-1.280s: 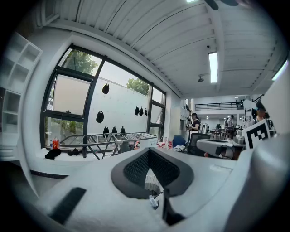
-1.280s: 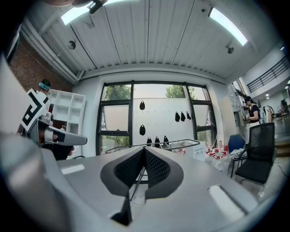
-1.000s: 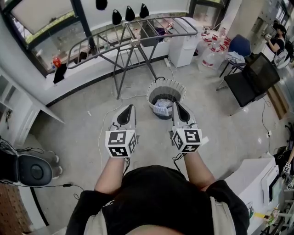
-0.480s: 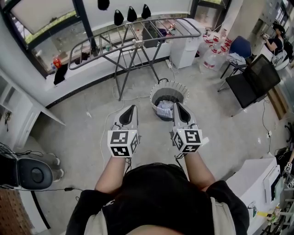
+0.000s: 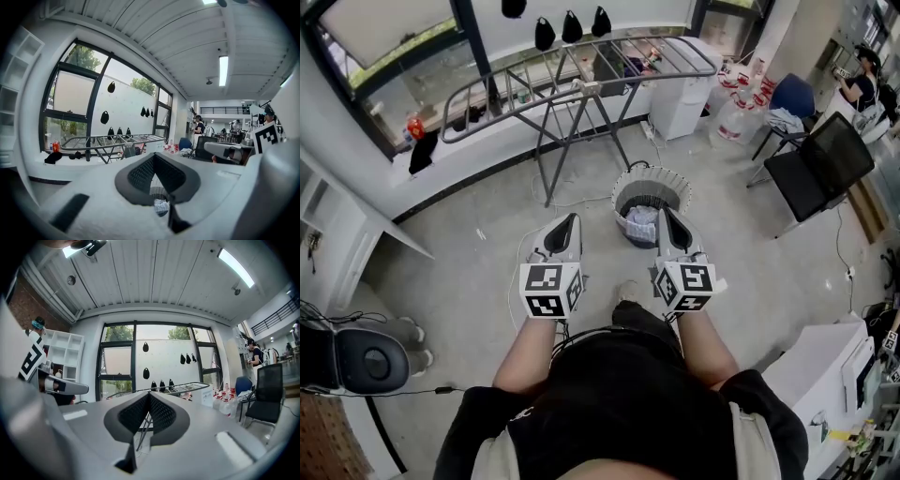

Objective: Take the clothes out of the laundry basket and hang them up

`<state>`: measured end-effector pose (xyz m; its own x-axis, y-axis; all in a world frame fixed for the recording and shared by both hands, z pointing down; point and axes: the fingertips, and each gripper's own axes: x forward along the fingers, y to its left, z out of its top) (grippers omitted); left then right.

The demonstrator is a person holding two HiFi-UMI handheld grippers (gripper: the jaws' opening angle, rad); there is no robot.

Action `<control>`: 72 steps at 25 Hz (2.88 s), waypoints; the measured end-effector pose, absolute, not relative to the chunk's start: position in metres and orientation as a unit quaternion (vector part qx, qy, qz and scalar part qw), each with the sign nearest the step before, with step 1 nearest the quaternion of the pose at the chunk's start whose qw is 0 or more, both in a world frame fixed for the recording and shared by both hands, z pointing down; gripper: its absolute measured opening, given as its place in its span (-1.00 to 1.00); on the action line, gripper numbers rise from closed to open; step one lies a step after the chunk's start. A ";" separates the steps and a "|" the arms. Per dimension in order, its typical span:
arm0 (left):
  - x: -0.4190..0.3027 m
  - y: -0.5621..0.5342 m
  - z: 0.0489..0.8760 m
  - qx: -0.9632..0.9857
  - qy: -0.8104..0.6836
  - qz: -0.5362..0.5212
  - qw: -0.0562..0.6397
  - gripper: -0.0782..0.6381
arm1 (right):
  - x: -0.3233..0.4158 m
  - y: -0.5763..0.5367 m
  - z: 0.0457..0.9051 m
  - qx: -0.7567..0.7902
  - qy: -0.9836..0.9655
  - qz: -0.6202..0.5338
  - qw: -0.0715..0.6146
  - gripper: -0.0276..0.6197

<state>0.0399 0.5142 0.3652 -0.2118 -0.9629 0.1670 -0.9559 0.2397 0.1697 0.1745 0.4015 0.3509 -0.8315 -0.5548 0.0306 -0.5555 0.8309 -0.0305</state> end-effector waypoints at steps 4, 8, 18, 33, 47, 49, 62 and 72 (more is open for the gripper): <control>0.029 0.499 0.370 0.616 -0.780 -0.008 0.113 -0.76 | 0.162 0.383 0.358 0.289 -0.957 0.027 0.005 -0.88; 0.007 0.474 0.373 0.614 -0.782 -0.001 0.109 -0.76 | 0.140 0.356 0.362 0.287 -0.958 0.023 0.003 -0.88; -0.041 0.365 0.385 0.620 -0.776 0.010 0.112 -0.76 | 0.092 0.243 0.377 0.298 -0.954 0.036 0.003 -0.87; -0.099 0.149 0.377 0.648 -0.751 0.021 0.128 -0.76 | 0.029 0.048 0.374 0.309 -0.949 0.049 0.022 -0.88; -0.100 0.017 0.382 0.716 -0.685 0.023 0.135 -0.76 | 0.032 -0.043 0.379 0.375 -0.925 0.050 0.037 -0.88; -0.103 0.004 0.385 0.730 -0.669 0.025 0.136 -0.76 | 0.030 -0.049 0.381 0.393 -0.918 0.050 0.039 -0.88; -0.105 -0.062 0.388 0.848 -0.514 0.064 0.115 -0.76 | 0.034 -0.059 0.393 0.551 -0.831 0.063 0.033 -0.88; -0.059 -0.084 0.437 0.901 -0.401 0.114 0.120 -0.43 | 0.052 -0.059 0.439 0.584 -0.800 0.097 0.099 -0.47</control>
<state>-0.0591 -0.0838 0.4367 0.6523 -0.6955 0.3012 -0.7500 -0.6496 0.1242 0.0525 -0.0591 0.4392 -0.2972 -0.9154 0.2716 -0.9537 0.2981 -0.0391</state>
